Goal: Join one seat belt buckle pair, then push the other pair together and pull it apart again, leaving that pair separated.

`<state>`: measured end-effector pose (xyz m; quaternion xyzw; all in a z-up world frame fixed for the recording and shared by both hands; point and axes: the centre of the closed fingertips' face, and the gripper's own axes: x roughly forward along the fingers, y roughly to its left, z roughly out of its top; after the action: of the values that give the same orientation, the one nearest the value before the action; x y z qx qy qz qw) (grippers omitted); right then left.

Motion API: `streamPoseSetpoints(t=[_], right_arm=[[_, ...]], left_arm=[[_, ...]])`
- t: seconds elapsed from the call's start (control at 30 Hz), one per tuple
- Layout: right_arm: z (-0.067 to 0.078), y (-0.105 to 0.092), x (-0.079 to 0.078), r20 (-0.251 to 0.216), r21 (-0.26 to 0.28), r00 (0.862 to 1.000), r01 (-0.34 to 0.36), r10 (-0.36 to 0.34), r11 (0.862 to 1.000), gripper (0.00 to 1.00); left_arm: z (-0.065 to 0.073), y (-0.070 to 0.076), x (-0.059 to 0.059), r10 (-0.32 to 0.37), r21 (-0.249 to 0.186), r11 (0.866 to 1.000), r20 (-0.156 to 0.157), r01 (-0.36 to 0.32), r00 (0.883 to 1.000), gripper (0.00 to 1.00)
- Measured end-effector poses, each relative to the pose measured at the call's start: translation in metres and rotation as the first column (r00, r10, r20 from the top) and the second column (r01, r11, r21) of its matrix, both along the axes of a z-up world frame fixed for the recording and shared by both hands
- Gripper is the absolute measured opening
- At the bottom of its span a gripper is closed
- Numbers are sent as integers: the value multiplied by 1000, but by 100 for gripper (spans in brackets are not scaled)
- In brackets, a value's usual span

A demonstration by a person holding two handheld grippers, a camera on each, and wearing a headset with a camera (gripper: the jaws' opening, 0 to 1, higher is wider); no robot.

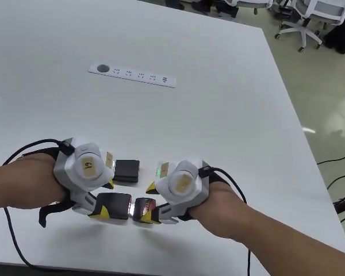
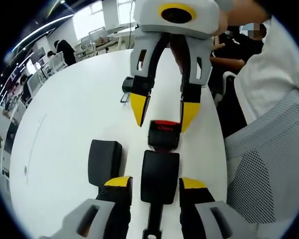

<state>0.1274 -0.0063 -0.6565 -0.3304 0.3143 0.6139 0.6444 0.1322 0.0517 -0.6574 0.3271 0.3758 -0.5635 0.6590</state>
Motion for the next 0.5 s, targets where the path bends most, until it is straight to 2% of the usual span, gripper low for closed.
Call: streamPoseSetpoints(t=[0.17, 0.27, 0.37, 0.5], right_arm=[[15, -4, 12, 4, 32, 999, 34, -34, 999, 32], [14, -12, 20, 21, 21, 999, 36, -36, 999, 32], [12, -25, 31, 39, 6, 998, 48, -48, 999, 31], [8, -45, 43, 47, -17, 997, 69, -68, 997, 31]], left_arm=[[17, -11, 14, 20, -40, 999, 25, -19, 999, 40], [15, -10, 27, 32, -44, 999, 38, -30, 999, 41], [10, -6, 38, 32, -17, 999, 49, -32, 998, 43], [10, -4, 55, 55, -26, 998, 51, -53, 997, 43]])
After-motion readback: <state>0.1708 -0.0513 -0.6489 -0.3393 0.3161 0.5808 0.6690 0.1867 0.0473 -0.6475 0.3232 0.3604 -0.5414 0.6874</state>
